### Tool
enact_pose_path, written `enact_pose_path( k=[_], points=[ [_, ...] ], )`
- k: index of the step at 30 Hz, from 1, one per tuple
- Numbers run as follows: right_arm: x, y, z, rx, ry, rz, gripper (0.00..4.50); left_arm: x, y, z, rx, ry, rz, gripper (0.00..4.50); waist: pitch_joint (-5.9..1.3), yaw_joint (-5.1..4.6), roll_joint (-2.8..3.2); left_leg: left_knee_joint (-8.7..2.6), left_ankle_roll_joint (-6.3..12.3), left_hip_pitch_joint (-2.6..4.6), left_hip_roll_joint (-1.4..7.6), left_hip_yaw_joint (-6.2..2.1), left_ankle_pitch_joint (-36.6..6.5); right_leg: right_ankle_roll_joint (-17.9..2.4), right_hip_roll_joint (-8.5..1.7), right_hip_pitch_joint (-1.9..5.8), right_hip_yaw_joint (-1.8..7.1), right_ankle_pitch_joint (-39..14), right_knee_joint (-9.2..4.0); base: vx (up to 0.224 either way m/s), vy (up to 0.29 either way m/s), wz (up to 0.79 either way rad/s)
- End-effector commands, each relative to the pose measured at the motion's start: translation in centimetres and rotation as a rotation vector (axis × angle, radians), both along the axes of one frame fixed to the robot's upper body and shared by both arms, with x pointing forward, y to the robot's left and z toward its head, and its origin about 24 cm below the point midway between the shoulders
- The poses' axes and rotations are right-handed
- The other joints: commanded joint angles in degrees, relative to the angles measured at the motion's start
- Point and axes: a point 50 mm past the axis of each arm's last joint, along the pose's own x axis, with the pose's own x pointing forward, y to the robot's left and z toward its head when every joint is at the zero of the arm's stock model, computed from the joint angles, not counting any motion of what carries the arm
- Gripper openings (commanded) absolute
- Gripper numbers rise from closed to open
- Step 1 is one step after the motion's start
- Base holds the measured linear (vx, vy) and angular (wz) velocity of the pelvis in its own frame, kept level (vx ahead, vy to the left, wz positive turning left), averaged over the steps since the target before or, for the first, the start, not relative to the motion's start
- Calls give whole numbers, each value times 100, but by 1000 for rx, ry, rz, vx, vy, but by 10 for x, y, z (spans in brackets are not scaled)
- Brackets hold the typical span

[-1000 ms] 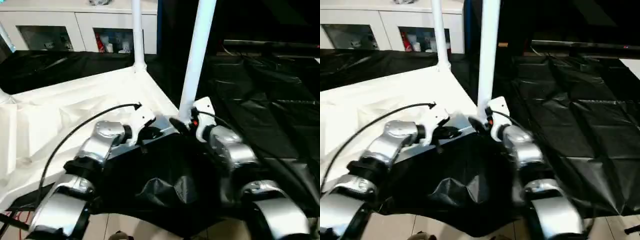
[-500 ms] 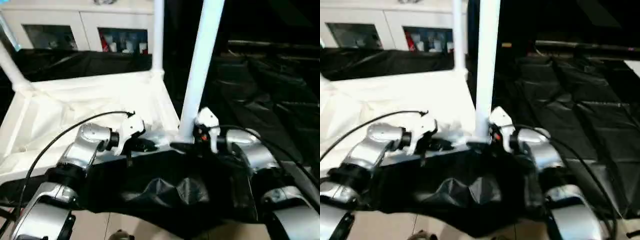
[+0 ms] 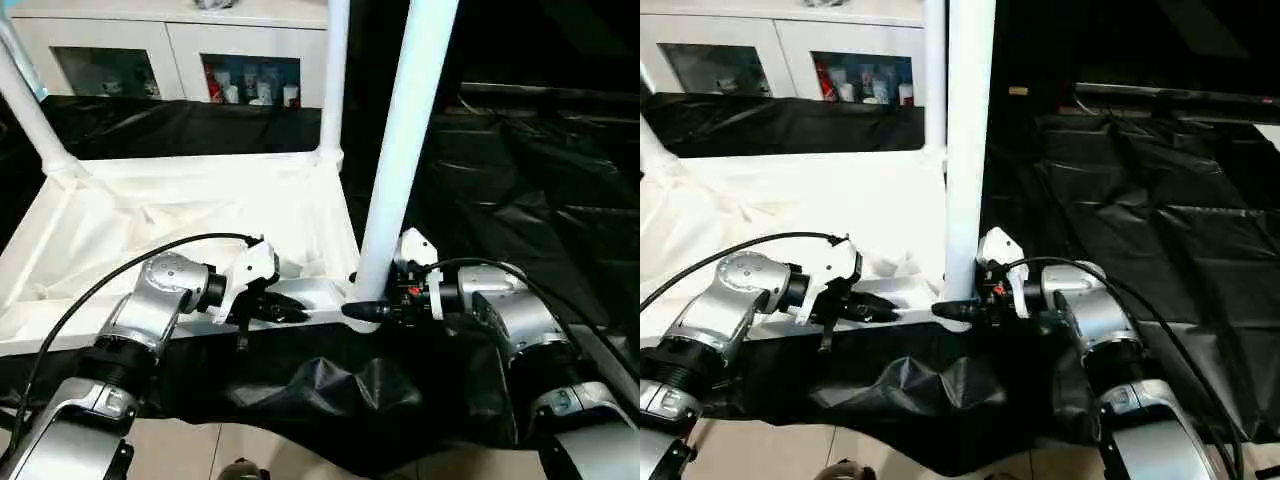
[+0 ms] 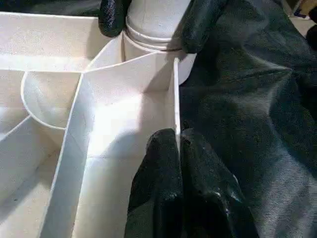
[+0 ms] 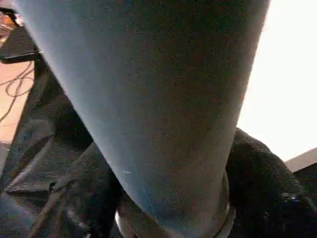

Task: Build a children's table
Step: Rotate leg to tighten

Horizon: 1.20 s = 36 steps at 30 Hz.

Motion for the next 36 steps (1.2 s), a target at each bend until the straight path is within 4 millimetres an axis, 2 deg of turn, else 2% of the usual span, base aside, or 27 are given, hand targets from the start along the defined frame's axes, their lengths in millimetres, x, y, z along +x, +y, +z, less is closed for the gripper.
enact_pose_path(
  k=[1,3,5,6,8,10,11,12,13,14,15,16,18,19,21,23,26,28,29,30,32,34,36],
  points=[
    [-5,10,-3,1,27,54,263,1,-18,13,-77,-46,-51,0,-393,-6,-29,-376,155,83,141,-46,-1513,-1236,-312,271,189,-1534,-409,0,0,0],
    [-4,13,-5,7,29,24,256,7,-21,12,-73,-66,10,0,-388,-5,-30,-380,133,98,145,-47,-1573,-1227,-311,261,187,-1620,-422,0,0,0],
    [7,20,-9,15,9,-156,256,22,-30,15,-88,-104,150,0,-379,-23,-29,-389,69,97,138,-49,-1599,-1181,-312,250,196,-1729,-432,0,0,0],
    [10,22,-10,16,2,-206,256,27,-32,16,-92,-113,187,0,-365,-46,-41,-389,-2,107,111,-53,-1682,-1110,-321,236,196,-1996,-466,0,0,0],
    [14,25,-12,19,2,-269,255,30,-36,17,-92,-119,212,0,-374,-62,-50,-397,-54,101,106,-77,-1691,-1000,-341,253,187,-2244,-485,0,0,0],
    [22,35,-17,25,2,-433,254,40,-47,20,-101,-135,300,0,-377,-94,-30,-391,-78,109,90,-78,-1697,-943,-330,232,193,-2280,-501,0,0,0],
    [23,36,-17,26,1,-450,254,41,-48,20,-103,-136,310,0,-385,-104,-39,-388,-84,107,84,-76,-1672,-937,-332,238,192,-2250,-501,0,0,0],
    [28,46,-19,50,16,-557,254,47,-58,23,-119,-150,365,0,-383,-128,-37,-390,-89,101,82,-77,-1655,-953,-327,236,188,-2212,-501,0,0,0],
    [28,48,-19,58,20,-577,254,48,-60,24,-124,-152,374,0,-390,-139,-14,-382,-113,112,82,-75,-1652,-982,-329,231,193,-2130,-503,0,0,0],
    [29,50,-19,63,22,-589,254,49,-62,24,-126,-154,380,0,-401,-135,-23,-385,-97,106,81,-84,-1626,-994,-326,252,183,-2056,-493,0,0,0],
    [32,58,-19,91,36,-663,254,52,-70,27,-141,-171,416,0,-417,-130,-19,-380,-49,80,87,-80,-1483,-1060,-320,273,189,-1670,-449,0,0,0],
    [32,59,-18,93,37,-666,254,52,-70,27,-141,-171,416,0,-417,-130,-19,-380,-49,80,87,-80,-1483,-1060,-320,273,189,-1670,-449,0,0,0],
    [34,73,-15,125,39,-702,254,52,-79,27,-154,-191,410,0,-427,-146,-12,-370,17,66,85,-69,-1326,-1162,-305,286,184,-1259,-416,0,0,0],
    [33,77,-13,166,63,-688,254,49,-81,26,-157,-193,376,0,-437,-143,-31,-362,60,68,85,-60,-1272,-1207,-301,294,181,-1090,-398,0,0,0],
    [33,78,-12,194,81,-685,310,47,-82,25,-155,-196,358,0,-435,-137,-24,-355,155,65,80,-51,-1222,-1264,-300,309,186,-917,-387,0,0,0],
    [33,78,-12,207,89,-686,324,46,-82,24,-153,-198,352,0,-421,-140,-23,-363,182,65,81,-50,-1294,-1270,-309,309,185,-1038,-403,0,0,0],
    [34,69,-9,169,38,-624,360,44,-78,22,-153,-196,339,0,-407,-140,-42,-375,135,71,90,-58,-1424,-1179,-319,303,182,-1417,-436,0,0,0],
    [33,57,-8,117,-8,-554,376,43,-74,19,-135,-200,336,0,-412,-133,-42,-371,141,73,92,-56,-1399,-1176,-315,308,184,-1366,-429,0,0,0],
    [31,46,-7,96,-21,-501,376,43,-70,17,-122,-199,334,0,-421,-109,-49,-351,198,72,93,-44,-1297,-1193,-298,319,184,-1150,-408,0,0,0],
    [31,45,-7,93,-22,-496,376,43,-70,17,-121,-199,334,0,-421,-109,-49,-351,198,72,93,-44,-1297,-1193,-298,319,184,-1150,-408,0,0,0],
    [28,29,-3,85,-37,-426,376,43,-66,16,-114,-198,337,0,-417,-64,-58,-335,297,54,93,-31,-1178,-1229,-298,339,181,-963,-398,0,0,0],
    [24,12,1,62,-68,-367,376,42,-62,15,-101,-195,337,0,-412,-15,-61,-328,340,48,101,-32,-1204,-1196,-308,338,176,-1081,-398,0,0,0],
    [20,-5,3,25,-76,-309,376,43,-58,14,-96,-195,340,0,-409,-12,-74,-328,323,56,101,-37,-1295,-1147,-308,333,169,-1297,-422,0,0,0]
  ],
)
